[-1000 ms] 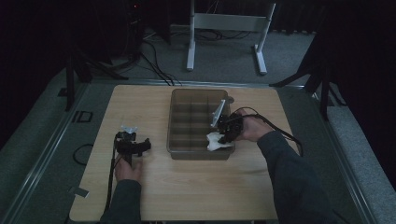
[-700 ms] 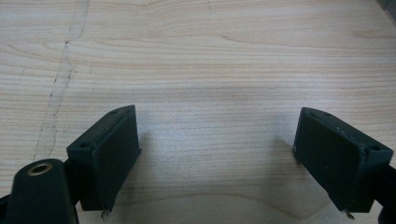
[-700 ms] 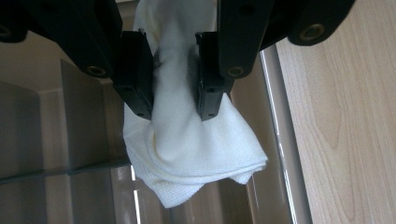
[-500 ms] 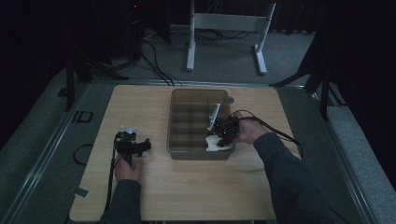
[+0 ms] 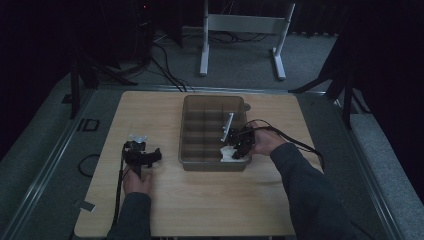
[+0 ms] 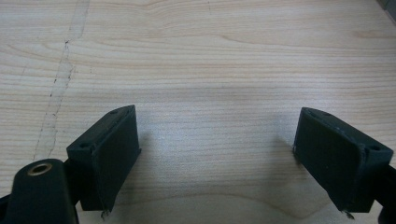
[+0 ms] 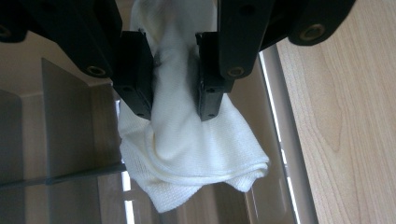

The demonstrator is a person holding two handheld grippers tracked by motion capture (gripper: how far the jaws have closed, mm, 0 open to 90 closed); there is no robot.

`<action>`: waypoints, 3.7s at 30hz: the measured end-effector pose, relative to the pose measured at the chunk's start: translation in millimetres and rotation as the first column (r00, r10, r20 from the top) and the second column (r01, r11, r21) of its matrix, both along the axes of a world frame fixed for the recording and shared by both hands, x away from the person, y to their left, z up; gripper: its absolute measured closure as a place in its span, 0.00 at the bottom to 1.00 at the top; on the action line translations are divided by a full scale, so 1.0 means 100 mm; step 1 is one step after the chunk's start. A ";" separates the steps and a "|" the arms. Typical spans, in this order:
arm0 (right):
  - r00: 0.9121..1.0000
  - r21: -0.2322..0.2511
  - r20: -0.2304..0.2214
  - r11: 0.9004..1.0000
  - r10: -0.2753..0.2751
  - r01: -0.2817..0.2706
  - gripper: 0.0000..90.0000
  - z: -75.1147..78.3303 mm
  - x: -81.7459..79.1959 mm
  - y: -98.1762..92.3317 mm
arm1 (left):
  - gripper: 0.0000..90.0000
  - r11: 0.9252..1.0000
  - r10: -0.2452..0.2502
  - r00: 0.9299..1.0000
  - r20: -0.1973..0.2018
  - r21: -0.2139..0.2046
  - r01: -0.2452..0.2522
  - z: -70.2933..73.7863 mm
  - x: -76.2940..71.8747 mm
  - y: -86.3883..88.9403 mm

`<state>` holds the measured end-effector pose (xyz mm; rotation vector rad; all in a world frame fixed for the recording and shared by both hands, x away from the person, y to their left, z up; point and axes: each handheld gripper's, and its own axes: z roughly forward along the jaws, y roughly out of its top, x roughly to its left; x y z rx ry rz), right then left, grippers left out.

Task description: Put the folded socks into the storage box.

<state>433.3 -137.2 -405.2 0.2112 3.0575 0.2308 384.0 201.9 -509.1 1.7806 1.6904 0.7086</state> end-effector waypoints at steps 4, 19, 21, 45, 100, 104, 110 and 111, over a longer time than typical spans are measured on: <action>1.000 0.009 -0.009 1.000 -0.003 0.003 0.76 -0.01 0.01 -0.01 | 0.16 1.000 0.000 1.000 0.000 0.000 0.000 0.00 0.00 0.00; 1.000 0.063 -0.015 0.998 -0.024 0.025 0.65 0.08 0.01 -0.09 | 0.16 1.000 0.000 1.000 -0.001 0.000 0.000 0.00 0.00 0.00; 1.000 0.071 -0.010 0.997 -0.025 0.026 0.63 0.11 0.00 -0.10 | 0.16 1.000 0.000 1.000 0.000 0.000 0.000 0.00 0.00 0.00; 0.998 0.109 0.061 0.994 0.004 -0.011 0.98 0.31 -0.07 -0.03 | 0.16 1.000 0.000 1.000 -0.001 0.000 0.000 0.00 0.00 0.00; 1.000 0.014 0.026 1.000 -0.002 0.001 1.00 -0.03 0.00 0.11 | 0.16 1.000 0.000 1.000 0.000 0.000 0.000 0.00 0.00 0.00; 1.000 0.013 0.025 1.000 -0.002 0.002 1.00 -0.04 0.00 0.11 | 0.16 1.000 0.000 1.000 0.000 0.000 0.000 0.00 0.00 0.00; 1.000 0.004 0.024 1.000 -0.006 0.006 1.00 -0.06 -0.01 0.11 | 0.16 1.000 0.000 1.000 0.000 0.000 0.000 0.00 0.00 0.00; 1.000 0.004 0.022 1.000 -0.006 0.006 1.00 -0.07 -0.01 0.11 | 0.16 1.000 0.000 1.000 0.000 0.001 0.000 0.00 0.00 0.00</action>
